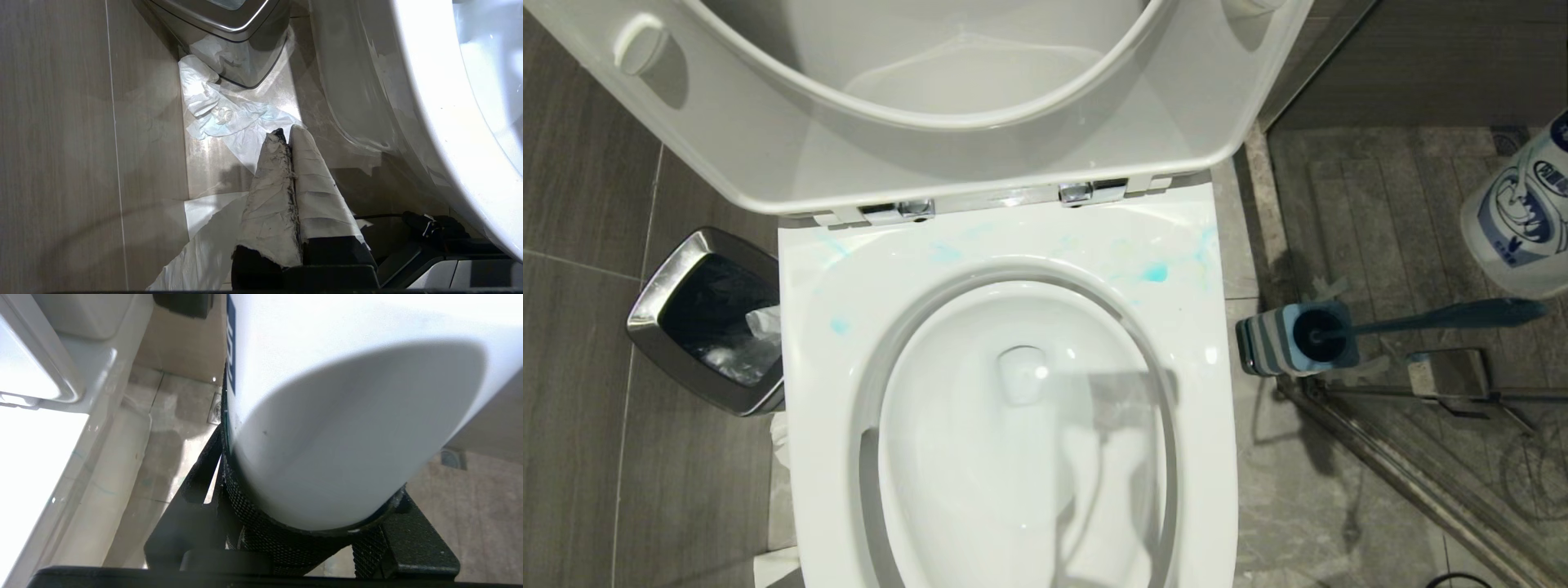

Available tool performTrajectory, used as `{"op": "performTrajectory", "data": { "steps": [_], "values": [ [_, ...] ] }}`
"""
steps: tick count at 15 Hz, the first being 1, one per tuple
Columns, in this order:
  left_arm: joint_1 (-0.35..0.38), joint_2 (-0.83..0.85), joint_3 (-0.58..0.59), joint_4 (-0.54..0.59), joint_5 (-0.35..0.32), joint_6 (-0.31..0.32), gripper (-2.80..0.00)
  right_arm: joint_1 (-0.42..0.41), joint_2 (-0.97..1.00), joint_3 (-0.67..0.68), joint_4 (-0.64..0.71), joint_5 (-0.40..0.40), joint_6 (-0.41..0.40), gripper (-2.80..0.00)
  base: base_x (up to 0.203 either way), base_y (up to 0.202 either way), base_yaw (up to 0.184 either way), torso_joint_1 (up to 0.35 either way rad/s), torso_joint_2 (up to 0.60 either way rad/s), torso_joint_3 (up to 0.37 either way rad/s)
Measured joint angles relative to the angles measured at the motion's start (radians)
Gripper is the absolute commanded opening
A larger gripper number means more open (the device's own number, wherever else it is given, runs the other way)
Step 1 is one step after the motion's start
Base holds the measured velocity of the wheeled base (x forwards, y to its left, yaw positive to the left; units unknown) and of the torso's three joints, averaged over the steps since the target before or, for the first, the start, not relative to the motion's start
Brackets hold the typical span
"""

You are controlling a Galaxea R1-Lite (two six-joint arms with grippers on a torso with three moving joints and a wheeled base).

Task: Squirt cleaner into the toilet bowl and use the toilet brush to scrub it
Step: Pour in the cleaning agent

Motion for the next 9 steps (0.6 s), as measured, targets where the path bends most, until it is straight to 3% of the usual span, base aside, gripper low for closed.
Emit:
{"op": "performTrajectory", "data": {
  "steps": [4, 9],
  "values": [
    [0.000, 0.000, 0.000, 0.001, 0.000, -0.003, -2.80, 0.000, -0.037, -0.010, 0.007, -0.014, -0.013, -2.80, 0.000, 0.000, 0.000, 0.001, 0.00, 0.017],
    [0.000, 0.000, 0.000, 0.000, 0.000, -0.003, -2.80, 0.000, -0.041, -0.012, 0.007, -0.029, -0.014, -2.80, 0.000, 0.000, 0.000, 0.003, 0.00, 0.176]
  ]
}}
